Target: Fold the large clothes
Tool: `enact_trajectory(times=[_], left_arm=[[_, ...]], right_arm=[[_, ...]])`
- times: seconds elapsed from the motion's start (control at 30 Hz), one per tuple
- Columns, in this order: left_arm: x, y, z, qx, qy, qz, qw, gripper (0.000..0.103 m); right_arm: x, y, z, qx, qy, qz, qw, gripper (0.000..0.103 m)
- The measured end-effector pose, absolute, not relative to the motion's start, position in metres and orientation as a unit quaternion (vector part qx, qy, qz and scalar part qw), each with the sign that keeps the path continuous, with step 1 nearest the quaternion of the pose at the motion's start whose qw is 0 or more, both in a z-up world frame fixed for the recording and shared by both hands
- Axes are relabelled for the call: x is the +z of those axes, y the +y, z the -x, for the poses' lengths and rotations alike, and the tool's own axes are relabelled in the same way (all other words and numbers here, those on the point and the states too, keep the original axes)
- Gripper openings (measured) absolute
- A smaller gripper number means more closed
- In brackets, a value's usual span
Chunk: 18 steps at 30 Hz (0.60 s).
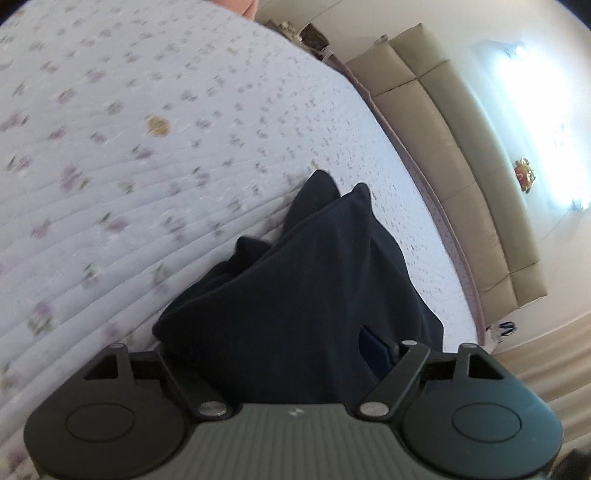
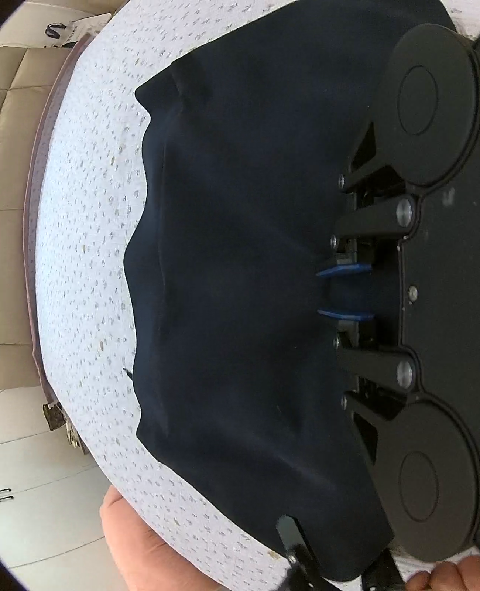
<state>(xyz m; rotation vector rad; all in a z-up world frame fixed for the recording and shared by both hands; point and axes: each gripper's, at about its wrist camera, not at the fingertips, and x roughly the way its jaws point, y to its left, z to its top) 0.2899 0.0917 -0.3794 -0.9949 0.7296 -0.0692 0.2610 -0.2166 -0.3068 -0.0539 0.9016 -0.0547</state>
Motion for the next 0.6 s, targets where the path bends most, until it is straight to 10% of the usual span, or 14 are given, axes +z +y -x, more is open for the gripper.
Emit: enact_trajectory(times=[0.23, 0.47, 0.6], left_arm=[[-0.376, 0.083, -0.305, -0.018, 0.336, 0.442, 0.832, 0.076], [-0.372, 0.069, -0.316, -0.019, 0.335, 0.376, 0.864, 0.02], [-0.345, 0.061, -0.313, -0.067, 0.3, 0.358, 0.882, 0.016]], right_arm=[[-0.304, -0.212, -0.269, -0.056, 0.429, 0.038, 0.901, 0.023], [-0.325, -0.213, -0.261, -0.057, 0.417, 0.028, 0.907, 0.028], [-0.323, -0.22, -0.256, -0.042, 0.41, 0.016, 0.911, 0.028]])
